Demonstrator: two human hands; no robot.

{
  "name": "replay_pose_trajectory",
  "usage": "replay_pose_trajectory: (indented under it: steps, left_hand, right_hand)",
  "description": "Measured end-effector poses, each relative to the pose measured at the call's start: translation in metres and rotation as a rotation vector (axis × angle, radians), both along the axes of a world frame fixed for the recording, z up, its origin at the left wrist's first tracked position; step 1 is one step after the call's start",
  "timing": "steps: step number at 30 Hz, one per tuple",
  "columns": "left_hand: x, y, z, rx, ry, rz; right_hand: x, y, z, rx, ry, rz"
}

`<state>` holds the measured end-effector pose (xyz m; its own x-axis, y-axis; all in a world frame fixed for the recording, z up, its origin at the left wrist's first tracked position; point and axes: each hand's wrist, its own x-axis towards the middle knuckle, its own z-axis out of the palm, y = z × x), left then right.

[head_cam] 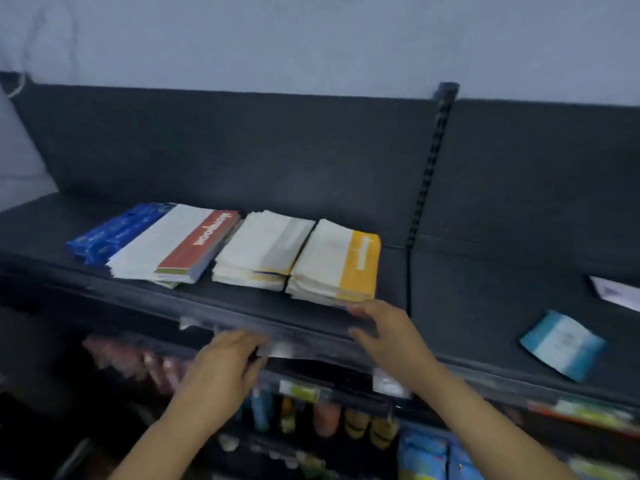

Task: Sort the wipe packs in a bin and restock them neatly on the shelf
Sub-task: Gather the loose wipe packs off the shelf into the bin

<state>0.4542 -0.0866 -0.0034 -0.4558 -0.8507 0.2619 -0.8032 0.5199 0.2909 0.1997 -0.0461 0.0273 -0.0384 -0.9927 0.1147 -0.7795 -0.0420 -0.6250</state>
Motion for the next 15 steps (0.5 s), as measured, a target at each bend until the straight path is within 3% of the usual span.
replay_pose_trajectory:
  steps: [7,15]
  left_hand:
    - [-0.195,-0.002,0.004,0.042,0.054,-0.278]
    - [-0.348,0.005,-0.009,0.112,0.032,-0.6]
  right_hand:
    - [-0.172,0.053,-0.009,0.02,0.04,-0.33]
    - [-0.278,0.106,-0.031,0.081,0.001,-0.631]
